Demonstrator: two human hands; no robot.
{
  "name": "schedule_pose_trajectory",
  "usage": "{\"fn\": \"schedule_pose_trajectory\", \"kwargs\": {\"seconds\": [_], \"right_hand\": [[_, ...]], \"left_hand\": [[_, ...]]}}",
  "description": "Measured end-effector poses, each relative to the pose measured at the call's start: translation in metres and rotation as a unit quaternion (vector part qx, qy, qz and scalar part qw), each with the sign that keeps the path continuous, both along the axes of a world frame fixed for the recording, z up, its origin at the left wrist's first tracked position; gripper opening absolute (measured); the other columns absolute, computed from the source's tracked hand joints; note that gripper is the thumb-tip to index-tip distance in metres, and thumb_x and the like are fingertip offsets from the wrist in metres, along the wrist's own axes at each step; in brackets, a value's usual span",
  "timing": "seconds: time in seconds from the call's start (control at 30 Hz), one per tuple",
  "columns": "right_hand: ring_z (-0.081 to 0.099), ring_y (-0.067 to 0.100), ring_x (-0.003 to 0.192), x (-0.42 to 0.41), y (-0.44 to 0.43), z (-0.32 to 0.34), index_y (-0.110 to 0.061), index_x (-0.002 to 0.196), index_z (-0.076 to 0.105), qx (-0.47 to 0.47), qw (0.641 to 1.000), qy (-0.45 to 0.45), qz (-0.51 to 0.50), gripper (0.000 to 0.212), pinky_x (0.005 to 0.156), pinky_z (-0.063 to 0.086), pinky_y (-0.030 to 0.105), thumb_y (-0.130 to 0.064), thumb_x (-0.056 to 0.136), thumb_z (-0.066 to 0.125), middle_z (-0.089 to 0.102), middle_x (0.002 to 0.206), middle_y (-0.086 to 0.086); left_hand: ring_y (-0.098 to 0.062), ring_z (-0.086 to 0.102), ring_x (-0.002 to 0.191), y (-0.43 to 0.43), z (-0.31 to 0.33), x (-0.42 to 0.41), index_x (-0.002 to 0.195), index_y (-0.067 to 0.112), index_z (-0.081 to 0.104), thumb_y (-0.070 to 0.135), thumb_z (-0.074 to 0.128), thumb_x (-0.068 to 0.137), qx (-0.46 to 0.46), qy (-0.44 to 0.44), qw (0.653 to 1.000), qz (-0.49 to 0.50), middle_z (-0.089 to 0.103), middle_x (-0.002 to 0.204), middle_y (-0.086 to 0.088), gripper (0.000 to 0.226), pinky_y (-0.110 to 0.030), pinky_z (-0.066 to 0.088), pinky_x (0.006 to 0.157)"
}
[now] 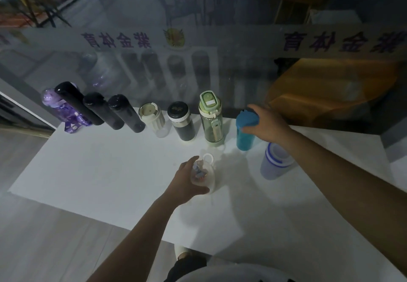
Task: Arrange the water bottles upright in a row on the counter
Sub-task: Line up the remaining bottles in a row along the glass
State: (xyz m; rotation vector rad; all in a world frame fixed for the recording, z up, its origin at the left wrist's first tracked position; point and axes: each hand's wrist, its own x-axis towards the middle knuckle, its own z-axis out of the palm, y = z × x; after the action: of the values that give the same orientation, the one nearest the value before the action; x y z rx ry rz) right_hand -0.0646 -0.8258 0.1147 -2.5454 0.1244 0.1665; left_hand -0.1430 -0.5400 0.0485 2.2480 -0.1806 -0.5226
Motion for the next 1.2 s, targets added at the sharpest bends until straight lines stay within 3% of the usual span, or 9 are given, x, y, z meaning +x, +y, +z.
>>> {"fn": "schedule_pose_trajectory", "kwargs": {"seconds": [0.1, 0.17, 0.23, 0.3, 0.37, 0.57, 0.73, 1.03, 1.2], "right_hand": [[0.049, 0.023, 0.125, -0.044, -0.013, -0.002, -0.029, 0.138, 0.041, -0.012, 0.999, -0.006, -0.041, 0.078, 0.100, 0.048, 0.044, -0.054, 0.072, 0.076, 0.049, 0.140, 0.000], [0.043, 0.026, 0.132, -0.074, -0.020, -0.010, -0.032, 0.143, 0.034, -0.050, 0.996, 0.038, -0.066, 0.090, 0.101, 0.047, 0.047, -0.062, 0.069, 0.075, 0.040, 0.148, 0.001], [0.039, 0.028, 0.134, -0.094, -0.020, -0.021, -0.031, 0.144, 0.033, -0.047, 0.994, 0.060, -0.075, 0.092, 0.101, 0.046, 0.047, -0.054, 0.068, 0.079, 0.034, 0.151, 0.001], [0.036, 0.027, 0.133, -0.103, -0.018, -0.031, -0.030, 0.143, 0.035, -0.047, 0.994, 0.048, -0.085, 0.085, 0.099, 0.046, 0.041, -0.040, 0.072, 0.081, 0.030, 0.151, 0.000], [0.040, 0.027, 0.131, -0.103, -0.018, -0.038, -0.030, 0.142, 0.036, -0.058, 0.993, 0.024, -0.103, 0.080, 0.096, 0.047, 0.039, -0.030, 0.075, 0.080, 0.033, 0.150, 0.001], [0.053, 0.029, 0.119, -0.077, -0.037, -0.030, -0.027, 0.141, 0.042, -0.030, 0.993, 0.017, -0.115, 0.078, 0.094, 0.047, 0.038, -0.026, 0.073, 0.081, 0.047, 0.135, 0.009], [0.050, 0.031, 0.123, -0.043, -0.059, -0.020, -0.023, 0.136, 0.049, 0.011, 0.992, -0.041, -0.116, 0.074, 0.099, 0.042, 0.041, -0.019, 0.070, 0.082, 0.051, 0.135, 0.011], [0.038, 0.030, 0.135, -0.015, -0.067, -0.047, -0.020, 0.142, 0.039, -0.037, 0.992, -0.011, -0.119, 0.074, 0.107, 0.036, 0.042, -0.025, 0.079, 0.077, 0.041, 0.147, 0.009], [0.035, 0.029, 0.137, -0.018, -0.073, -0.052, -0.026, 0.145, 0.035, -0.030, 0.993, -0.014, -0.112, 0.080, 0.107, 0.036, 0.044, -0.028, 0.077, 0.078, 0.039, 0.148, 0.007]], "left_hand": [[-0.012, 0.049, 0.108, 0.005, 0.000, -0.004, 0.126, 0.029, 0.045, 0.033, 0.087, 0.051, -0.006, -0.005, 1.000, 0.005, 0.054, 0.114, 0.012, 0.087, -0.038, 0.048, 0.092], [0.004, 0.050, 0.100, 0.008, 0.002, -0.009, 0.125, 0.021, 0.048, 0.020, 0.088, 0.056, -0.018, -0.016, 1.000, 0.005, 0.049, 0.107, 0.024, 0.080, -0.033, 0.048, 0.089], [0.014, 0.048, 0.094, 0.010, 0.003, -0.014, 0.122, 0.023, 0.048, 0.006, 0.087, 0.063, -0.029, -0.018, 0.999, 0.007, 0.045, 0.104, 0.028, 0.072, -0.022, 0.046, 0.082], [0.015, 0.052, 0.092, 0.013, -0.002, -0.017, 0.111, 0.038, 0.046, 0.000, 0.086, 0.064, -0.044, -0.025, 0.999, 0.013, 0.048, 0.104, 0.027, 0.072, -0.009, 0.045, 0.073], [0.016, 0.053, 0.093, 0.016, -0.006, -0.017, 0.107, 0.047, 0.041, -0.001, 0.087, 0.063, -0.052, -0.025, 0.998, 0.019, 0.051, 0.107, 0.025, 0.079, -0.007, 0.046, 0.071], [-0.009, 0.055, 0.108, 0.017, -0.012, -0.017, 0.118, 0.055, 0.037, 0.027, 0.088, 0.054, -0.066, 0.003, 0.997, 0.038, 0.051, 0.119, 0.023, 0.086, -0.033, 0.052, 0.085], [-0.015, 0.052, 0.114, 0.019, -0.016, -0.023, 0.122, 0.058, 0.033, 0.018, 0.089, 0.061, -0.072, 0.007, 0.997, 0.037, 0.049, 0.123, 0.029, 0.092, -0.033, 0.050, 0.089], [-0.009, 0.044, 0.114, 0.027, -0.028, -0.045, 0.116, 0.053, 0.031, 0.015, 0.087, 0.067, -0.042, 0.025, 0.997, 0.064, 0.043, 0.116, 0.031, 0.084, -0.016, 0.038, 0.088], [-0.014, 0.041, 0.125, 0.032, -0.035, -0.052, 0.147, 0.027, 0.021, 0.020, 0.089, 0.066, -0.038, 0.058, 0.994, 0.086, 0.044, 0.124, 0.020, 0.106, -0.026, 0.037, 0.098]]}}
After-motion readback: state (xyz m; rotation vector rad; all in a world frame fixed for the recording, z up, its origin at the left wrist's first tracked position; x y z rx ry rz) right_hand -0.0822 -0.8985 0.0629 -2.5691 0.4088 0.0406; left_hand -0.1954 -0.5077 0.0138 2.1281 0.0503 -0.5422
